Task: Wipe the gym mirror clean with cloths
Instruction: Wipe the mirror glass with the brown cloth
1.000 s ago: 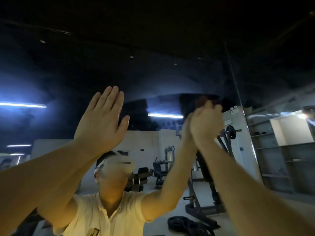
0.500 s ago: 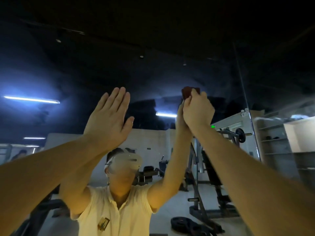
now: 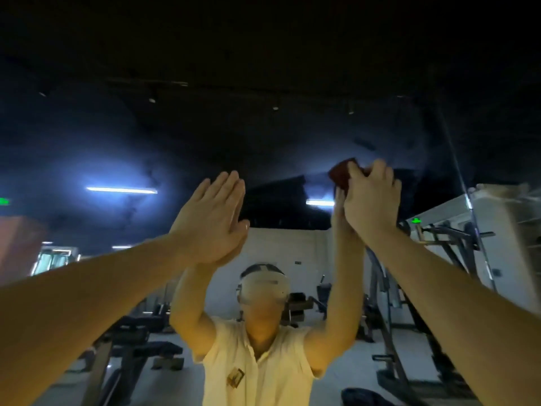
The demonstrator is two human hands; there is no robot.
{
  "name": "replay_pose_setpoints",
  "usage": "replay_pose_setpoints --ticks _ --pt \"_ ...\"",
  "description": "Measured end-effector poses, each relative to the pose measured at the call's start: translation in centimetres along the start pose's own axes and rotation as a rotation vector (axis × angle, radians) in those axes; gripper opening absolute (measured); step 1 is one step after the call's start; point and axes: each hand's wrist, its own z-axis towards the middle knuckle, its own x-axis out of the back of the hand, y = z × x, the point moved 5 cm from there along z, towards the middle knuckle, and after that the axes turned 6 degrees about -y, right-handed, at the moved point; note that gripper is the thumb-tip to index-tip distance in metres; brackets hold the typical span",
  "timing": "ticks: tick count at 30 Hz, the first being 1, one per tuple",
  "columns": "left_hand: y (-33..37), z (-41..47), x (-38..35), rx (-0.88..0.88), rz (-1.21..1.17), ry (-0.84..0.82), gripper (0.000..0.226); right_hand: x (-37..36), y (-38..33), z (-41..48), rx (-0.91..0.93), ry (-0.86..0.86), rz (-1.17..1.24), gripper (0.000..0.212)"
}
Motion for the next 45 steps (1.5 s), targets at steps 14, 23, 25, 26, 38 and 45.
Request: replay_pose_setpoints --ticks 14,23,25,26,38,45 --pt "-11.0 -4.8 -1.5 0.094 -0.067 0.137 0.077 0.4 -14.9 -5.0 0.560 -0.097 0.058 0.035" --pt "-10.9 -4.7 -3.9 0.079 -0.114 0.214 0.090 -0.5 -9.6 1.8 -0.395 0.059 0.059 0.037" --pt "-11.1 -4.6 -4.3 0.063 -0.143 0.223 0.087 -0.3 -16.0 0.0 -0.252 0.078 0.115 0.042" --pt "-11.3 -4.5 -4.3 0.048 -0.175 0.231 0.084 -0.1 -18.9 -1.3 -0.175 0.078 0.155 0.043" --pt "-16.6 -7.1 -4.1 0.094 -0.169 0.224 0.082 0.4 -11.1 0.2 0.004 0.022 0.015 0.032" --pt "-18.3 -7.6 -4.2 -0.020 -0.265 0.169 0.078 -0.4 -29.3 -2.9 0.036 0.063 0.196 0.039"
